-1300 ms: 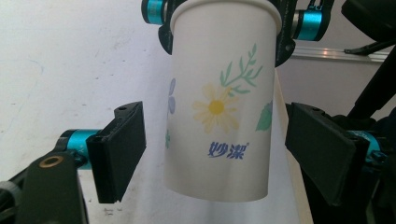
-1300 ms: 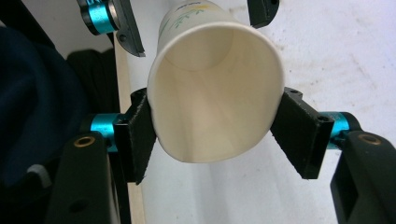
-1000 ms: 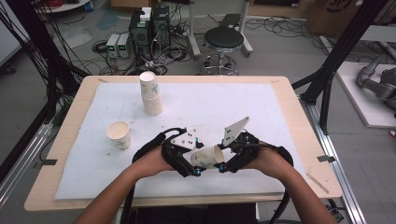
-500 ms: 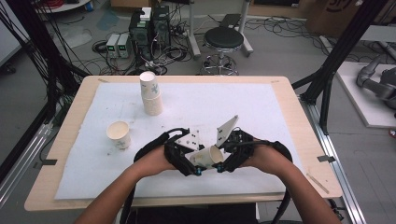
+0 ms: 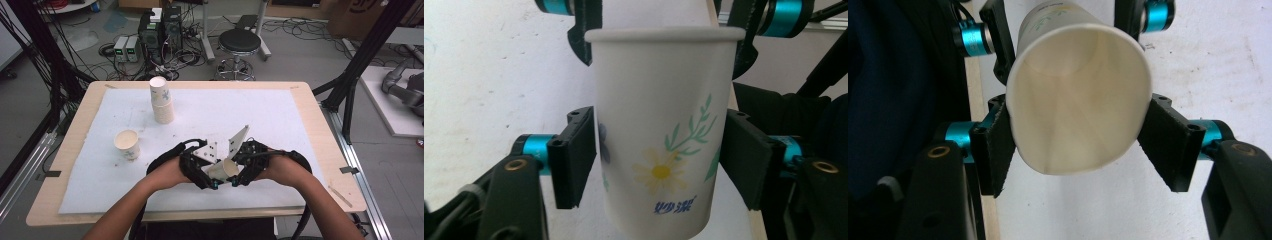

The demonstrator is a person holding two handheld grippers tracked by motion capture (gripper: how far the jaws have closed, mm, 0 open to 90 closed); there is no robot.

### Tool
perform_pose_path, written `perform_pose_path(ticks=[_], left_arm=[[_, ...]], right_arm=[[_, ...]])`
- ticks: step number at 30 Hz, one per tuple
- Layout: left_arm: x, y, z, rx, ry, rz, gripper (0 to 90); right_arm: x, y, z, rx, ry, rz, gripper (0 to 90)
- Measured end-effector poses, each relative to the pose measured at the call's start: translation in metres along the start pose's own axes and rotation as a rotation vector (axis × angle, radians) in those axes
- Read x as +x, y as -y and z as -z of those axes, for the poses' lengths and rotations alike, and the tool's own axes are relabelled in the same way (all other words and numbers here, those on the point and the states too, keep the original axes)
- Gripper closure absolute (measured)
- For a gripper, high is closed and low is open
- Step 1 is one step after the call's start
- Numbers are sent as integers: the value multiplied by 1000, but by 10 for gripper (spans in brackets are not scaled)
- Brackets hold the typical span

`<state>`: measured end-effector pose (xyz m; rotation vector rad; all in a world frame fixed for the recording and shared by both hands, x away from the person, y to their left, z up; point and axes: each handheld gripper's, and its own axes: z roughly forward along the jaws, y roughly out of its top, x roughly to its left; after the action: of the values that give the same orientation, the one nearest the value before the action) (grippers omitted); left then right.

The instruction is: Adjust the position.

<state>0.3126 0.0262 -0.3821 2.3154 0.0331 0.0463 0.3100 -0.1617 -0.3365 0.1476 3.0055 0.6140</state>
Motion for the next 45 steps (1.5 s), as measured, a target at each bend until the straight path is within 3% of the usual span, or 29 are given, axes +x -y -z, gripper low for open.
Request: perform_pose_path(ticks=[10, 16, 22, 29, 32, 38, 45], left_arm=[[-1, 1, -2, -12, 9, 24, 373], [0, 6, -1, -47, 7, 48, 361], [2, 17, 2, -122, -11, 99, 342], [3, 32, 5, -208, -54, 147, 338], [2, 36, 6, -224, -69, 160, 337], [0, 46, 9, -300, -114, 194, 339], [2, 59, 18, -412, -221, 236, 334]], right_arm=[[1, -1, 0, 11, -4, 6, 343], [-2, 1, 2, -30, -19, -9, 287], [-6, 15, 12, -214, -45, -98, 231], [-8, 39, 27, -453, -18, -218, 208], [-9, 46, 29, -492, -10, -263, 207], [-8, 63, 32, -585, 70, -301, 206], [-5, 87, 28, -637, 182, -373, 206]])
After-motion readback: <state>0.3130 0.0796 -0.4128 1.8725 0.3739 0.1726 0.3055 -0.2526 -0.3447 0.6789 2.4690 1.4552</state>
